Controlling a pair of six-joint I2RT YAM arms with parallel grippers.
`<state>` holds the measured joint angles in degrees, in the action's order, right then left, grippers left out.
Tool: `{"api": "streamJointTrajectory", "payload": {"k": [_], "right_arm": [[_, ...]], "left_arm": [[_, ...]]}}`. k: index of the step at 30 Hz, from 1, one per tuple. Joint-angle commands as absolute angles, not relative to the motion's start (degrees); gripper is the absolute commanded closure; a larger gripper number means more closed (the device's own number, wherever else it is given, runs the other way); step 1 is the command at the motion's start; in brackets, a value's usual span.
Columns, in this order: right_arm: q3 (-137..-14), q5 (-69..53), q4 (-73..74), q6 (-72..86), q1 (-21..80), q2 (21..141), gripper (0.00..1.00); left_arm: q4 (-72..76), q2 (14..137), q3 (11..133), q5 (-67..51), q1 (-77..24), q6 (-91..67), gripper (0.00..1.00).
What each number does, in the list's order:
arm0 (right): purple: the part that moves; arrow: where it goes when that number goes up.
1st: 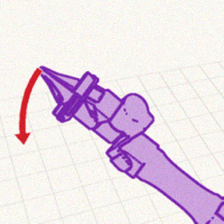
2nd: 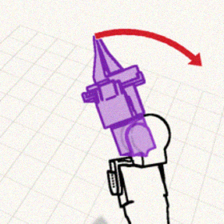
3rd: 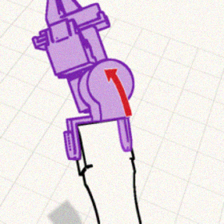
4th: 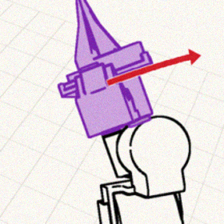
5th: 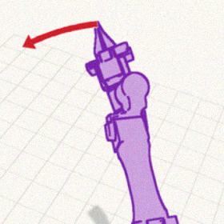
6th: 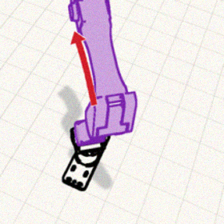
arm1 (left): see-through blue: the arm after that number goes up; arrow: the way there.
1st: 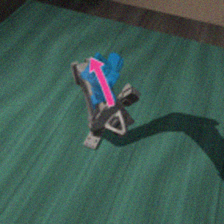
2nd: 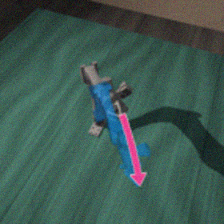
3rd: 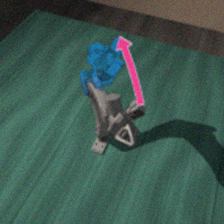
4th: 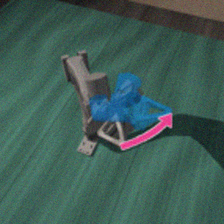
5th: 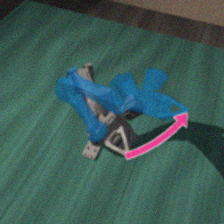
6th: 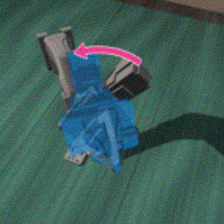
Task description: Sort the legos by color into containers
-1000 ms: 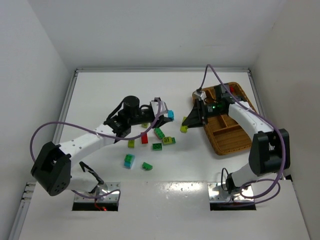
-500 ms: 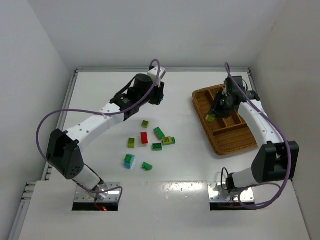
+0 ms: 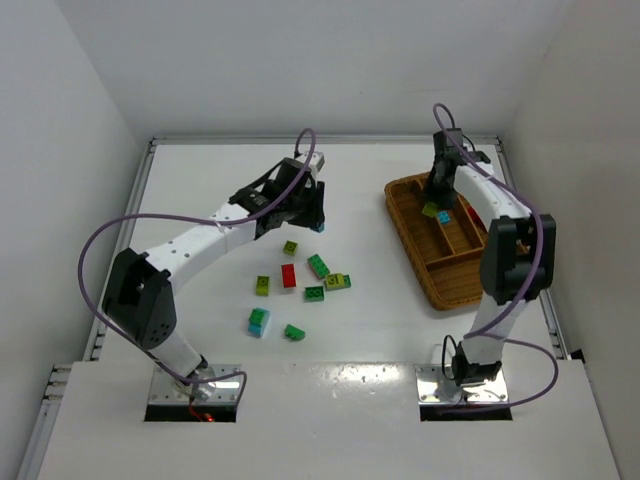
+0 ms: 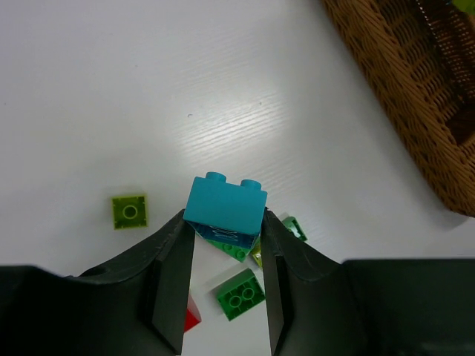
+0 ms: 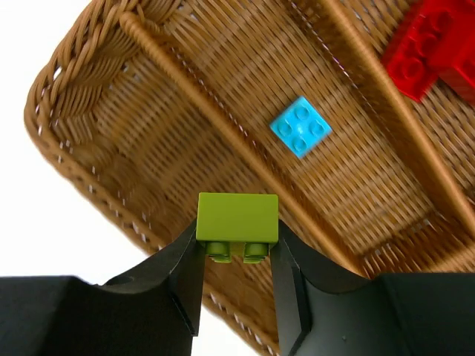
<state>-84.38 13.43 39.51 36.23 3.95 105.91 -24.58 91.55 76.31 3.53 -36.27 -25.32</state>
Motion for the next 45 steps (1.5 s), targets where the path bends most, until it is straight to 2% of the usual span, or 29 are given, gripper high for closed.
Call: {"api": "streamJointTrajectory", "payload": {"k": [1, 4, 6, 7, 14, 16, 19, 20, 23, 25, 29, 32, 33, 35, 39, 45], "right_arm": [[-88.68, 15.03, 38.94, 36.39, 4.39, 108.63, 0.77], [-88.68, 13.72, 38.41, 36.39, 4.39, 110.47, 0.73], [-88.68, 12.14, 38.41, 36.39, 4.92, 111.00, 0.67], [-88.68, 11.61, 37.89, 36.39, 4.92, 111.61, 0.58], [-90.97, 9.32, 40.08, 34.80, 5.45, 110.84, 0.37], [-90.97, 9.32, 40.08, 34.80, 5.45, 109.08, 0.37], [-86.77, 9.32, 39.56, 35.50, 4.84, 104.34, 0.47], [-85.36, 11.23, 38.85, 36.38, 4.83, 102.59, 0.54], [-77.54, 15.18, 36.65, 39.80, 4.22, 93.10, 0.57], [-72.89, 18.70, 37.17, 42.78, 3.52, 86.53, 0.54], [-65.67, 19.95, 38.41, 47.45, 1.50, 75.19, 0.34], [-61.09, 18.90, 38.41, 50.70, 0.35, 67.01, 0.24], [-59.52, 19.68, 39.10, 51.50, 0.35, 65.23, 0.24], [-58.28, 21.44, 41.03, 53.96, 0.35, 61.98, 0.23], [-53.53, 24.35, 42.71, 56.07, 0.97, 53.72, 0.23], [-52.29, 26.28, 49.03, 56.87, 0.97, 44.30, 0.23]], "left_arm": [[-24.52, 90.26, 77.34, 0.36, -35.60, -28.30, 1.00], [-24.52, 90.26, 77.34, -0.35, -35.60, -28.83, 1.00], [-24.52, 90.26, 77.34, -0.88, -35.60, -28.83, 1.00], [-24.52, 90.26, 77.34, -0.88, -35.60, -28.83, 1.00], [-24.52, 91.93, 79.35, -1.58, -35.60, -28.31, 1.00], [-24.52, 93.33, 80.50, -2.29, -35.60, -28.30, 1.00], [-24.52, 95.88, 83.49, -4.13, -36.12, -28.30, 1.00], [-24.52, 96.76, 85.67, -4.74, -36.12, -28.82, 1.00], [-24.52, 102.55, 90.60, -7.29, -37.53, -30.49, 1.00], [-24.52, 106.59, 97.36, -9.92, -38.23, -31.19, 1.00], [-23.38, 120.10, 110.54, -13.79, -40.25, -33.13, 1.00], [-22.86, 128.38, 123.63, -17.22, -40.78, -34.70, 1.00], [-22.85, 133.37, 129.93, -18.97, -40.78, -35.33, 1.00], [-20.67, 137.44, 135.07, -20.65, -41.30, -36.73, 1.00], [-4.00, 141.85, 135.97, -23.03, -41.84, -43.05, 1.00], [7.00, 147.12, 138.96, -20.75, -44.90, -46.57, 1.00]]}}
